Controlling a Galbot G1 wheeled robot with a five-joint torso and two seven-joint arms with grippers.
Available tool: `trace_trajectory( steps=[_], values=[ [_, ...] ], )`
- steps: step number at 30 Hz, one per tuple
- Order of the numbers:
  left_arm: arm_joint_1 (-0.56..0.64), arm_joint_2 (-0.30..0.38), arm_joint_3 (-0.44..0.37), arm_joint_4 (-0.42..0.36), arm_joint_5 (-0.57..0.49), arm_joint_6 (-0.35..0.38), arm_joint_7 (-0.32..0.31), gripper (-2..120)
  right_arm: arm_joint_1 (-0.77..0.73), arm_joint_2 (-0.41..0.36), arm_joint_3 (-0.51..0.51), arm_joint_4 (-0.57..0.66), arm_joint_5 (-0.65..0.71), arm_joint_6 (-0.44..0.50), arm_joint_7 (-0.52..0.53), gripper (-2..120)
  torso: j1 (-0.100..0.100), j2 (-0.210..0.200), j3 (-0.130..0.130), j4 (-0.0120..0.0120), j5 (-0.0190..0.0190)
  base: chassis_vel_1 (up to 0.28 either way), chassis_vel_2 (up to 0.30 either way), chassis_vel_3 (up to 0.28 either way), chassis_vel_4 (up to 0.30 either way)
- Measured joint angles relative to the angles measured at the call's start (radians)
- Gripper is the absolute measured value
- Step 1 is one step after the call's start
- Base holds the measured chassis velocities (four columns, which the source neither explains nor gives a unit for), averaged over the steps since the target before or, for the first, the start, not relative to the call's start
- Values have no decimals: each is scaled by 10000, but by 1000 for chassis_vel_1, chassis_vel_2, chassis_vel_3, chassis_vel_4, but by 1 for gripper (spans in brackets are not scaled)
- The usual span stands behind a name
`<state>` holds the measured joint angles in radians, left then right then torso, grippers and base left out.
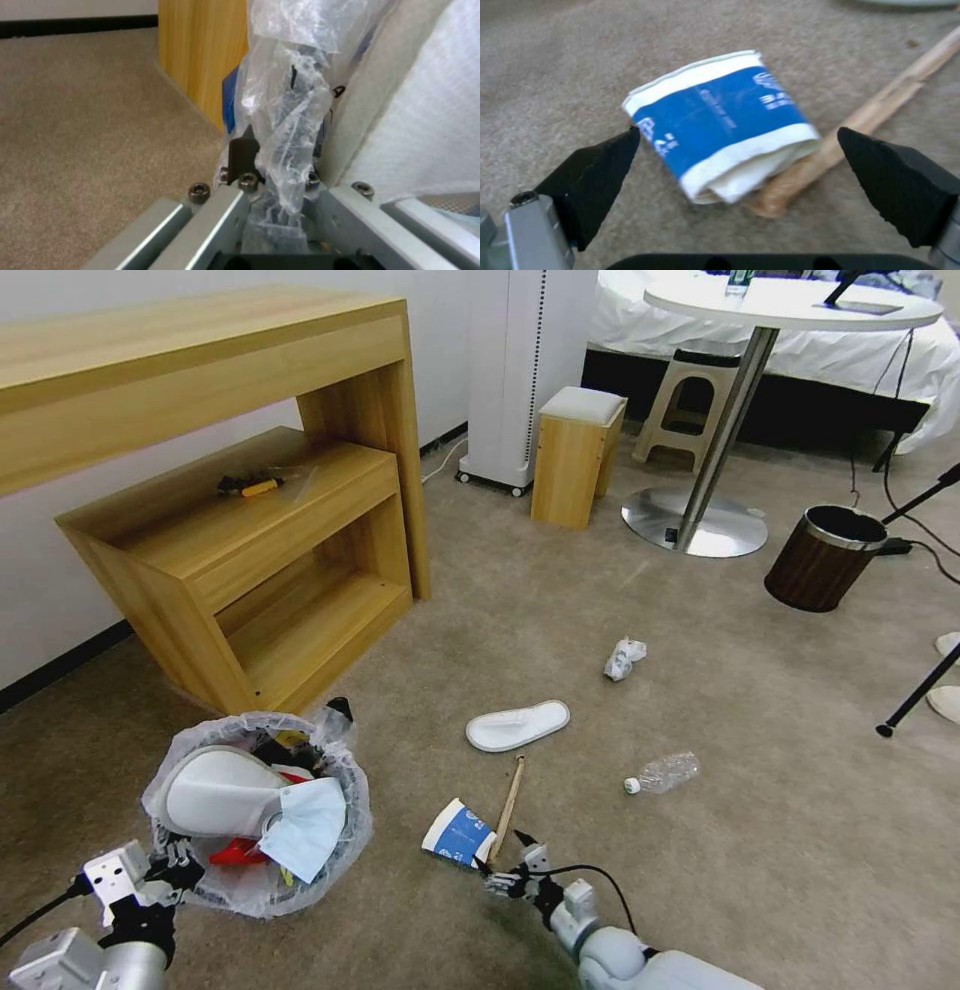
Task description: Pick up the trash bin and place the garbage on the floor into it.
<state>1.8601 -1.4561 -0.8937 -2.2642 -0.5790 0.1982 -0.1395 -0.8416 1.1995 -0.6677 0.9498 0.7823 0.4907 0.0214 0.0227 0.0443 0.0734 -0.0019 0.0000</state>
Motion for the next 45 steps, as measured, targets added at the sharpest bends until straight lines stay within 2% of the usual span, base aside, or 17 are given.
trace_trajectory(
  steps=[5,16,22,33,45],
  values=[
    [81,36,-18,-183,-56,6,-32,0,-36,363,-20,-262,93,-59,11,100,0,0,0,0,2,0,0,0,0],
    [202,23,18,-364,-46,11,-53,0,-190,453,211,-368,279,-171,127,100,0,1,-2,1,-9,0,0,0,0],
    [266,-10,39,-458,6,13,-42,0,-158,550,304,-665,206,-128,82,100,0,1,-1,0,1,0,0,0,0],
    [321,-88,105,-590,75,-14,13,0,-216,653,473,-775,190,-110,81,100,0,1,-2,1,-5,0,0,0,0],
    [327,-121,139,-593,154,-84,41,0,-219,712,483,-569,99,-141,231,99,0,1,-1,0,-4,0,0,0,0]
  ],
)
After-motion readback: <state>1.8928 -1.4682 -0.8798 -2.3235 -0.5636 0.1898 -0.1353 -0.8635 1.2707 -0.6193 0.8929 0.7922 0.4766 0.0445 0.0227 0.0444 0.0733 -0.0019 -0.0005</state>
